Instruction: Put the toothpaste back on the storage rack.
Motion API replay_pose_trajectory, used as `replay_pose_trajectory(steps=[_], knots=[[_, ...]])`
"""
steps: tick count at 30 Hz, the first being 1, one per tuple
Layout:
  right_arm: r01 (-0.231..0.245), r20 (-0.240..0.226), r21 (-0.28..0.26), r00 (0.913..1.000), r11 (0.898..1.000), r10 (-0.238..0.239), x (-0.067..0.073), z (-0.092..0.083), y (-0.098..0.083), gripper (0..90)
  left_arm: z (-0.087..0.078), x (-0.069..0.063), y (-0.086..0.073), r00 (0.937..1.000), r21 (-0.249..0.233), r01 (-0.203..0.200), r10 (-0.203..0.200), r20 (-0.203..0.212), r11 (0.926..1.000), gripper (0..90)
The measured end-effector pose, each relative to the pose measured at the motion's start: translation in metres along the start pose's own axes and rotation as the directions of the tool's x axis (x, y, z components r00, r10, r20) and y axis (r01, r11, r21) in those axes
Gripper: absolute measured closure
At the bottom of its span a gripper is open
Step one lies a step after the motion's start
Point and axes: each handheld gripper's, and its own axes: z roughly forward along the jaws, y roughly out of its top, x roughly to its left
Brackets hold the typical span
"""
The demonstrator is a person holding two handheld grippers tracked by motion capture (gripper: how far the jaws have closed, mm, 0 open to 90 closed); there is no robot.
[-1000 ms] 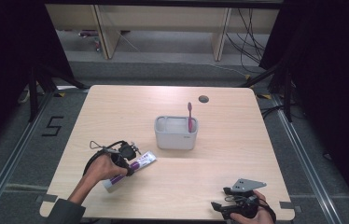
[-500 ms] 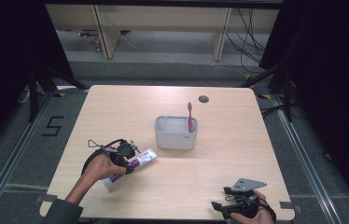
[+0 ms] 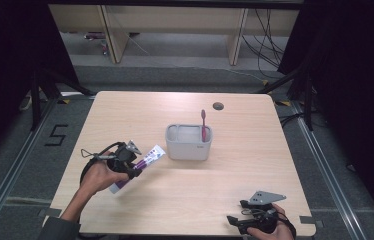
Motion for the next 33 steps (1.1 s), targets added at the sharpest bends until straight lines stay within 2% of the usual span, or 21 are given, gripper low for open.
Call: replay_pose_trajectory(steps=[3,6,7,9,10,12,15,17,18,19,20,21,22,23,24,26,27,28,30,32,33], knots=[[0.011,0.002,-0.002,0.9999,1.0,-0.011,0.0,0.0,0.0,24.8,-0.006,0.007,0.0,0.9993,-0.042,0.027,-0.028,-0.026,0.9987,72.1],[0.0,-0.002,0.002,1.0,1.0,0.0,0.0,0.0,0.0,24.8,-0.01,0.012,0.0,0.9982,-0.085,0.048,-0.051,-0.031,0.9952,72.0],[0.013,0.002,-0.002,0.9999,1.0,-0.013,-0.001,0.0,0.0,24.8,-0.013,0.014,0.0,0.9981,-0.098,0.049,-0.053,-0.033,0.994,72.0],[0.012,0.0,0.001,0.9999,1.0,-0.012,-0.001,0.0,0.0,24.8,-0.015,0.017,0.001,0.9965,-0.1,0.079,-0.081,-0.019,0.9919,72.0],[0.012,0.003,-0.001,0.9999,1.0,-0.012,-0.001,0.0,0.0,24.8,-0.016,0.019,0.001,0.9969,-0.122,0.071,-0.075,-0.025,0.99,72.0],[0.016,-0.001,-0.005,0.9999,1.0,-0.016,-0.001,0.0,0.001,24.8,-0.017,0.021,0.002,0.9962,-0.128,0.078,-0.082,-0.027,0.9886,72.0],[0.017,-0.001,-0.003,0.9999,1.0,-0.017,-0.002,0.0,0.0,24.8,-0.02,0.023,0.004,0.9932,-0.173,0.097,-0.106,-0.048,0.9802,72.0],[0.018,-0.007,-0.005,0.9998,1.0,-0.018,-0.002,0.0,0.001,24.8,-0.024,0.025,0.006,0.9885,-0.226,0.123,-0.14,-0.057,0.9663,72.0],[0.018,-0.007,-0.005,0.9998,1.0,-0.018,-0.002,0.0,0.001,24.8,-0.024,0.025,0.006,0.9885,-0.226,0.123,-0.14,-0.057,0.9663,72.0],[0.017,-0.007,-0.005,0.9998,1.0,-0.017,-0.002,0.0,0.0,24.8,-0.026,0.028,0.008,0.9859,-0.258,0.129,-0.152,-0.07,0.9576,72.0],[0.017,-0.007,-0.005,0.9998,1.0,-0.017,-0.002,0.0,0.0,24.8,-0.026,0.028,0.008,0.9859,-0.258,0.129,-0.152,-0.07,0.9576,72.0],[0.018,-0.007,-0.001,0.9998,1.0,-0.018,-0.003,0.0,0.0,24.8,-0.027,0.028,0.008,0.9833,-0.276,0.135,-0.163,-0.082,0.9518,72.0],[0.001,-0.001,-0.001,1.0,1.0,-0.001,-0.001,0.0,0.0,24.8,-0.027,0.03,0.01,0.9776,-0.316,0.156,-0.192,-0.086,0.9358,72.0],[0.001,-0.001,-0.001,1.0,1.0,-0.001,-0.001,0.0,0.0,24.8,-0.027,0.03,0.01,0.9776,-0.316,0.156,-0.192,-0.086,0.9358,72.0],[0.015,-0.006,-0.007,0.9999,1.0,-0.015,-0.002,0.0,0.001,24.8,-0.028,0.032,0.011,0.9752,-0.345,0.167,-0.206,-0.08,0.9236,72.0],[0.016,-0.005,-0.005,0.9999,1.0,-0.016,-0.002,0.0,0.0,24.8,-0.027,0.033,0.014,0.9702,-0.383,0.185,-0.23,-0.076,0.9048,72.0],[0.001,-0.004,0.005,1.0,1.0,-0.001,-0.001,0.0,0.0,24.8,-0.028,0.032,0.016,0.9671,-0.399,0.191,-0.242,-0.08,0.897,71.9],[0.001,-0.004,0.005,1.0,1.0,-0.001,-0.001,0.0,0.0,24.8,-0.028,0.032,0.016,0.9671,-0.399,0.191,-0.242,-0.08,0.897,71.9],[-0.002,-0.002,-0.006,1.0,1.0,0.002,-0.001,0.0,0.0,24.8,-0.028,0.033,0.018,0.9645,-0.427,0.208,-0.257,-0.06,0.8802,71.8],[0.002,0.002,0.004,1.0,1.0,-0.002,-0.002,0.0,0.0,24.8,-0.028,0.033,0.02,0.9588,-0.453,0.219,-0.277,-0.064,0.8643,71.8],[0.002,0.004,0.006,1.0,1.0,-0.002,-0.002,0.0,0.0,24.8,-0.028,0.034,0.021,0.9587,-0.45,0.222,-0.278,-0.061,0.8649,71.8]])
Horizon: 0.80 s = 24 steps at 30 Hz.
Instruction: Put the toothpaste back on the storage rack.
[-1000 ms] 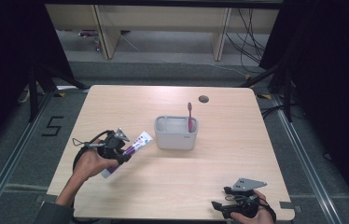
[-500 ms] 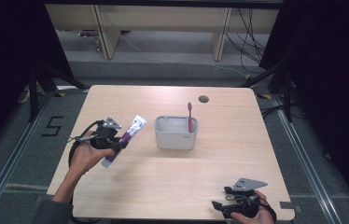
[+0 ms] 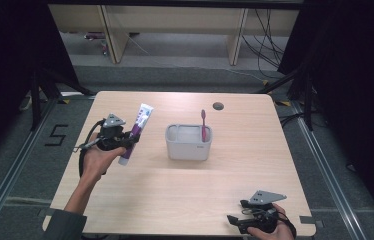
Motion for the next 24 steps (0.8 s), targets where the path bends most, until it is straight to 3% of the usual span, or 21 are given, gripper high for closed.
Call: replay_pose_trajectory(steps=[5,8,9,10,14,15,16,24], knots=[[-0.001,-0.004,-0.002,1.0,1.0,0.001,0.0,0.0,0.0,24.8,0.003,-0.005,0.006,0.9998,-0.049,0.007,-0.008,-0.018,0.9988,71.8],[-0.012,-0.006,-0.007,0.9999,1.0,0.012,0.001,0.0,0.0,24.8,0.006,-0.01,0.011,0.9995,-0.083,0.031,-0.031,0.003,0.9961,71.7],[-0.013,-0.009,-0.007,0.9999,1.0,0.013,0.001,0.0,0.0,24.8,0.005,-0.01,0.012,0.9998,-0.079,0.018,-0.018,-0.001,0.9967,71.7],[-0.013,-0.011,-0.001,0.9999,1.0,0.013,0.001,0.0,0.0,24.8,0.006,-0.012,0.013,0.9992,-0.103,0.035,-0.036,-0.014,0.994,71.7],[0.0,-0.009,-0.009,1.0,1.0,0.0,0.0,0.0,0.001,24.8,0.009,-0.019,0.02,0.9992,-0.143,0.037,-0.039,-0.007,0.989,71.7],[-0.029,-0.012,0.003,0.9995,1.0,0.029,0.002,0.0,0.0,24.8,0.009,-0.021,0.021,0.9992,-0.151,0.039,-0.04,-0.006,0.9878,71.7],[-0.022,-0.011,0.002,0.9997,1.0,0.022,0.002,0.0,0.0,24.8,0.01,-0.024,0.022,0.999,-0.174,0.043,-0.044,-0.001,0.9837,71.7],[0.0,-0.01,-0.009,1.0,1.0,0.0,0.0,0.0,0.001,24.8,0.013,-0.04,0.037,0.9991,-0.26,0.037,-0.03,0.031,0.9649,71.6]])
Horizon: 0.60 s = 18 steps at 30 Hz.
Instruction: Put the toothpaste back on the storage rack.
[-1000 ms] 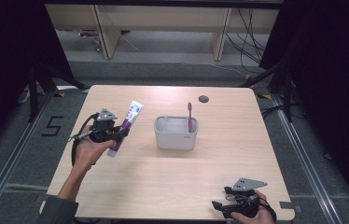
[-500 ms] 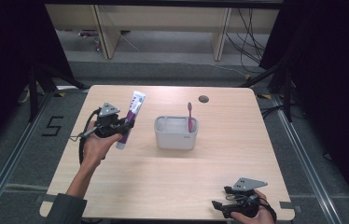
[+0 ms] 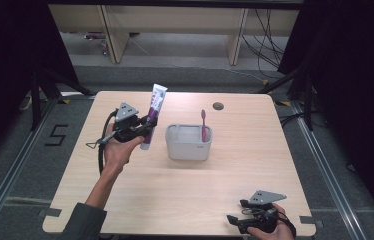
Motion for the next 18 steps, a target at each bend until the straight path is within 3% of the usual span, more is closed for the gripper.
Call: replay_pose_trajectory(steps=[3,6,8,18], knots=[[-0.025,0.001,0.007,0.9997,1.0,0.025,0.002,0.0,0.0,24.7,0.004,-0.007,0.005,0.9999,-0.009,-0.004,0.004,0.009,0.9999,71.6],[-0.007,0.003,-0.003,1.0,1.0,0.007,0.0,0.0,0.0,24.7,0.008,-0.015,0.01,0.9996,-0.022,-0.014,0.014,0.023,0.9997,71.5],[-0.03,0.003,0.004,0.9996,1.0,0.03,0.001,0.0,-0.001,24.7,0.011,-0.02,0.013,0.9994,-0.033,-0.023,0.024,0.025,0.9992,71.6],[-0.009,-0.001,0.0,1.0,1.0,0.009,0.0,0.0,0.0,24.7,0.028,-0.035,0.022,0.9985,-0.07,-0.001,0.005,0.054,0.9975,71.6]])
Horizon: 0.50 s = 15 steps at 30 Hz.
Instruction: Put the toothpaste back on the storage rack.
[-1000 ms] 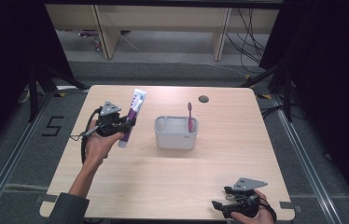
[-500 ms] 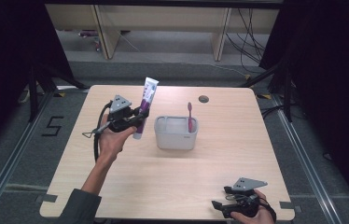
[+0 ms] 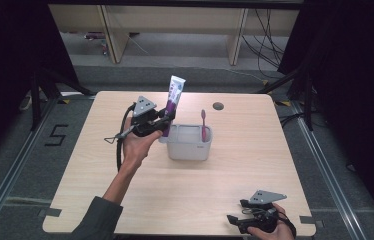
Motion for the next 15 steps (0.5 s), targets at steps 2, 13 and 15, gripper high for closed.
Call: replay_pose_trajectory(steps=[2,13,15], knots=[[-0.002,0.002,0.004,1.0,1.0,0.002,0.0,-0.001,0.0,24.7,0.004,-0.003,0.001,1.0,0.001,-0.007,0.007,0.001,1.0,71.5],[-0.004,-0.004,0.001,1.0,1.0,0.004,0.001,-0.001,0.0,24.7,0.032,-0.016,0.001,0.9998,-0.01,-0.01,0.01,0.017,0.9999,71.5],[-0.001,-0.004,-0.003,1.0,1.0,0.001,0.001,-0.001,0.0,24.7,0.038,-0.02,-0.001,0.9996,-0.012,-0.013,0.014,0.026,0.9998,71.5]])
